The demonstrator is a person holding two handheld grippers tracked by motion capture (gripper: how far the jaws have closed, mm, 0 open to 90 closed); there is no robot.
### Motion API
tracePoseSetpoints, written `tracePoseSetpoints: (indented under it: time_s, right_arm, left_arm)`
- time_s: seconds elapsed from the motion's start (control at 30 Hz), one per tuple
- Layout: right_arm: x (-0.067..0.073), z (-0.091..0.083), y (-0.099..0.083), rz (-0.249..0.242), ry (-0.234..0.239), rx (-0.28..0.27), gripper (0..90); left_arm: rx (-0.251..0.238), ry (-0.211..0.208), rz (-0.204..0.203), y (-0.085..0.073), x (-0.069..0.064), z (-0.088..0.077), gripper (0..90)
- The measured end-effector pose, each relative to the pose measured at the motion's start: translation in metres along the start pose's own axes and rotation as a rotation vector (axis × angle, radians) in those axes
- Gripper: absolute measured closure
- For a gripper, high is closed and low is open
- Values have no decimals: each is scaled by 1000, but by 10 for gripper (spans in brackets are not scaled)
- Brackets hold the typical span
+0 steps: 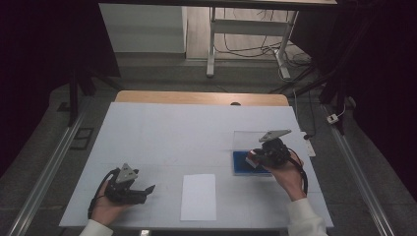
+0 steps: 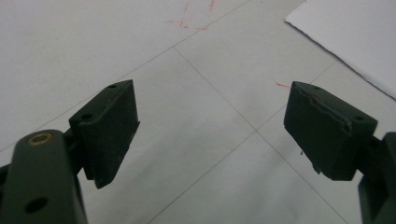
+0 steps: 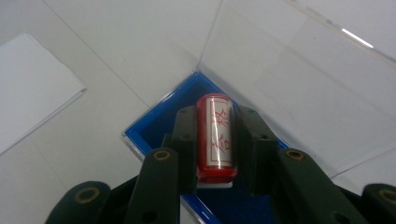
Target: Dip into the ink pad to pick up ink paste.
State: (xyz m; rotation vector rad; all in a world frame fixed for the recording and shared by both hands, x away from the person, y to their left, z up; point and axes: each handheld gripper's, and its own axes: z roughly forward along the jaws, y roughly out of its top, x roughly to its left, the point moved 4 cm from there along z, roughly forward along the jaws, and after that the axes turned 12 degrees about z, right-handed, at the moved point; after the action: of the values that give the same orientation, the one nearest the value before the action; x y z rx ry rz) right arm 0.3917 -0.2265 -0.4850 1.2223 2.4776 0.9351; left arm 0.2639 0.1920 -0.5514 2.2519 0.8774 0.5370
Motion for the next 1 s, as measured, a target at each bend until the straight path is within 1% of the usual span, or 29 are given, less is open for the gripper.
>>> tracePoseSetpoints:
  time_s: [0.07,0.27,0.37,0.43,0.47,0.5,0.63,0.83,1.0]
  right_arm:
    - [0,1,0,-7,-2,8,703]
    - [0,3,-1,-5,-7,13,703]
    - [-1,5,-2,-14,-17,30,703]
    - [-2,8,-4,-22,-28,55,703]
    - [-3,8,-4,-22,-24,48,702]
    - [-3,8,-4,-11,-20,49,702]
    - [-5,8,-5,-9,-17,50,703]
    - [-4,8,-5,-16,-31,68,703]
    - [-3,9,-5,-11,-38,77,704]
  left_arm:
    - [1,-1,0,0,0,0,178]
    - [3,-2,2,0,0,0,178]
    - [2,1,3,0,0,0,180]
    - [3,2,4,0,0,0,180]
    - [3,1,5,0,0,0,180]
    - [3,1,5,0,0,0,180]
    - [8,1,7,0,0,0,180]
    - [8,-2,9,-1,-1,0,180]
    - [10,-1,9,-1,-1,1,180]
